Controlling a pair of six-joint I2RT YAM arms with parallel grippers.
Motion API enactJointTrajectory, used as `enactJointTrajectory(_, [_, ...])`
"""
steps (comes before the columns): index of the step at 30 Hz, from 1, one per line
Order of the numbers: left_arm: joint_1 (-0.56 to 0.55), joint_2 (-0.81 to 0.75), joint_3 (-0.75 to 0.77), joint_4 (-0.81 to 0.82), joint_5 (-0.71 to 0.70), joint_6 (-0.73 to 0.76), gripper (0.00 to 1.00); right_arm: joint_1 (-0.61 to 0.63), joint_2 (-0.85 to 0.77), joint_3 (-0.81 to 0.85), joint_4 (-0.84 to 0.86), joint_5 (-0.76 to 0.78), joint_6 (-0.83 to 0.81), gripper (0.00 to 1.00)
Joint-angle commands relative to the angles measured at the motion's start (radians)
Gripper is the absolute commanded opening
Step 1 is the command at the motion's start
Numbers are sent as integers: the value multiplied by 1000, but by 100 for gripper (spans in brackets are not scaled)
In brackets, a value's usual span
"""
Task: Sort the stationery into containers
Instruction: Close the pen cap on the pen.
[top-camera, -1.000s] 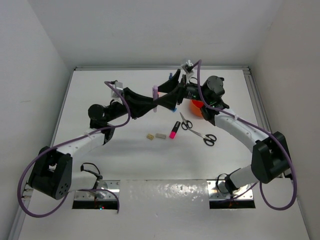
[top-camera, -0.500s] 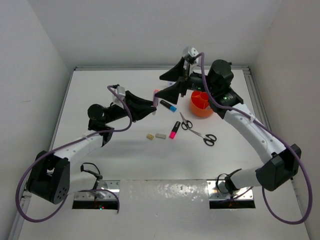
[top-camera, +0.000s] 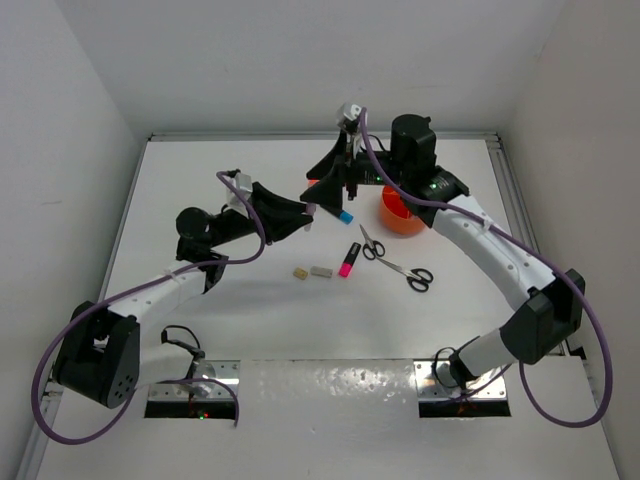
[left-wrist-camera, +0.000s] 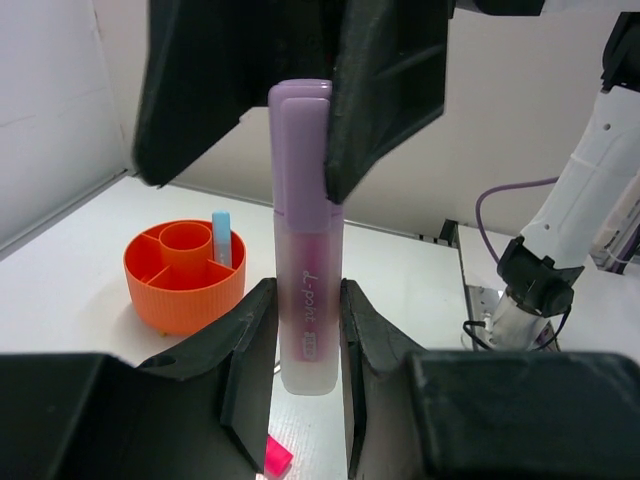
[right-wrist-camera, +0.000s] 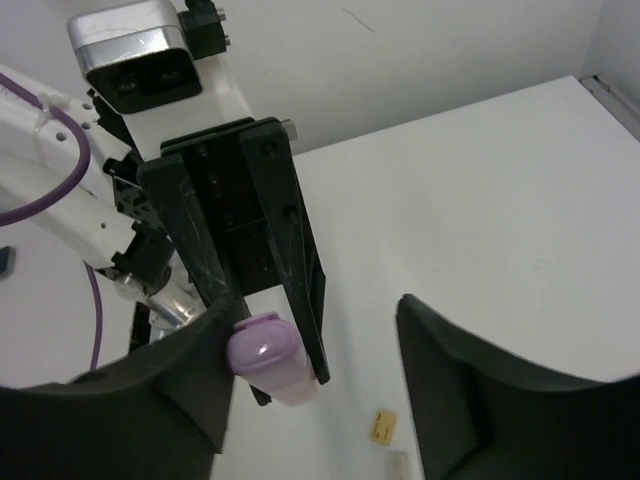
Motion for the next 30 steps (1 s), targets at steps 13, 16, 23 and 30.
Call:
enactJointTrajectory(13, [-1, -21, 19, 185, -45, -55, 0, 10, -36, -133, 128, 11, 46, 0])
enactJointTrajectory(16, [2, -14, 44, 243, -57, -110, 0, 25, -31, -177, 135, 27, 31, 0])
enactJointTrajectory(23, [32, -7, 90, 326, -81, -209, 0, 57, -18, -430, 428, 73, 201, 0])
enactJointTrajectory(30, [55, 2, 98, 349, -96, -236, 0, 99, 15, -535, 502, 141, 218, 0])
